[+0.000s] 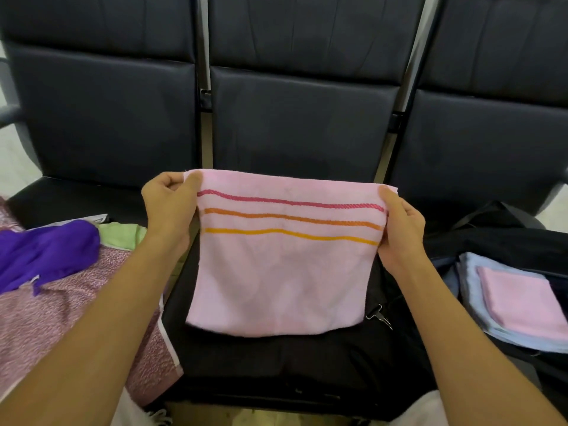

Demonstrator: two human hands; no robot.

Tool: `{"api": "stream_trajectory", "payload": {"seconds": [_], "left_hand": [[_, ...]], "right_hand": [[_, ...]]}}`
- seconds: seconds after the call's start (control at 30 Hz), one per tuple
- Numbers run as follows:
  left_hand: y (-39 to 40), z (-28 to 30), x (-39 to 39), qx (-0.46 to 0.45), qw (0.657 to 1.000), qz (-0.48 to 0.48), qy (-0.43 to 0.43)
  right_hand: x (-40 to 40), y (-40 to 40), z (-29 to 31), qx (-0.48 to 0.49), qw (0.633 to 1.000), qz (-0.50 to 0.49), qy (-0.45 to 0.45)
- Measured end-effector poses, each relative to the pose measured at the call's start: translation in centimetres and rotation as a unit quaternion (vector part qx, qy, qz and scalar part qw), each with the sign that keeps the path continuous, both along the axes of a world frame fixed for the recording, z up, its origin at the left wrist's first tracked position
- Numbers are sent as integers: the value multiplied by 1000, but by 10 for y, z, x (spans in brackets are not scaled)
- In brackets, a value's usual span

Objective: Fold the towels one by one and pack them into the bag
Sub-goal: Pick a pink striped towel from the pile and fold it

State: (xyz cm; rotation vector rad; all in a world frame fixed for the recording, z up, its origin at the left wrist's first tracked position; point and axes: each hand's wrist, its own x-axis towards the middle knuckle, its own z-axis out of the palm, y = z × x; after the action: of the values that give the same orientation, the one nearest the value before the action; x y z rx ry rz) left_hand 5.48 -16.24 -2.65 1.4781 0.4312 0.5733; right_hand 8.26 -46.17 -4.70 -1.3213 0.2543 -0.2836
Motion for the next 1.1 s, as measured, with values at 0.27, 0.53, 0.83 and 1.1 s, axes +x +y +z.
{"api": "stream_trajectory", "payload": {"seconds": [0.27, 0.53, 0.83, 1.1], "left_hand": [[-40, -2, -4, 76, 991, -106, -23], [-82, -12, -6, 139, 964, -227, -21], [-91, -15, -4, 137, 954, -265, -38], [-89, -13, -7, 103, 930, -354, -12]], "right_hand": [[-8, 34, -12, -5, 994, 109, -9], [-22, 66, -13, -84, 976, 185, -73], [-22, 59, -22, -120, 971, 175, -112], [-20, 58, -27, -136, 967, 168, -136]]}}
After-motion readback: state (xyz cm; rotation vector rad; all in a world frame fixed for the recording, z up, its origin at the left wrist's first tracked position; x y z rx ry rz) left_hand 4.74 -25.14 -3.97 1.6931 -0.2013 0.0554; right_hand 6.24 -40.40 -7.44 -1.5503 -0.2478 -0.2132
